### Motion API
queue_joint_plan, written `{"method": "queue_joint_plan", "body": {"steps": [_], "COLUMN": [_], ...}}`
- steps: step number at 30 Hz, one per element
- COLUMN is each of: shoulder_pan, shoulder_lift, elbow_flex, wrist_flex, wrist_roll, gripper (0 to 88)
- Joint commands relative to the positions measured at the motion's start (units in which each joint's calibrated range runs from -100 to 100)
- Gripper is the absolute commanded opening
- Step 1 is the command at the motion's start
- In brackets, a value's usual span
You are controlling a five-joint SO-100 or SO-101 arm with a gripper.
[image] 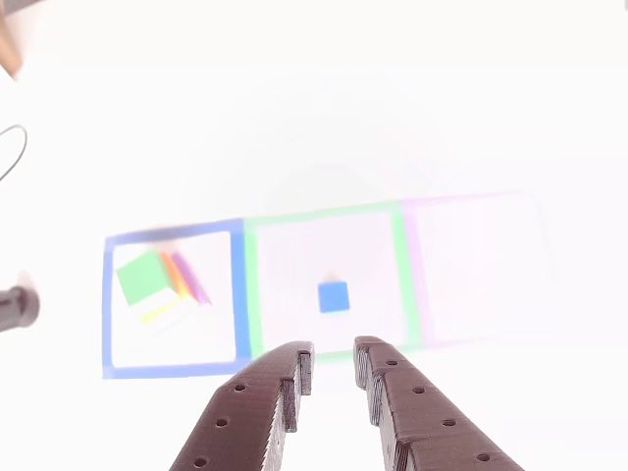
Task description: Tower of hanoi
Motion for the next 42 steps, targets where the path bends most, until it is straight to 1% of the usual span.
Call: {"method": "queue_joint_plan", "body": {"steps": [1, 3, 6, 8, 11, 14, 17, 25, 29, 34, 42], "shoulder_pan": [2.0, 2.9, 5.4, 7.3, 9.9, 11.4, 11.4, 7.4, 5.9, 5.1, 3.8], "shoulder_lift": [-2.0, -3.2, -6.6, -9.5, -15.0, -18.4, -21.7, -19.5, -13.4, -3.4, 15.2], "elbow_flex": [-0.9, 2.4, 12.2, 21.1, 36.1, 50.1, 64.8, 92.1, 99.5, 104.8, 108.2], "wrist_flex": [1.1, 0.8, -2.9, -7.5, -17.3, -27.9, -41.5, -79.6, -95.6, -112.4, -135.9], "wrist_roll": [-0.5, 1.1, 5.5, 9.5, 15.6, 15.8, 15.8, 15.8, 15.8, 15.8, 15.8], "gripper": [0.5, 1.9, 6.2, 14.2, 19.8, 22.9, 25.7, 28.5, 28.8, 29.1, 29.1]}}
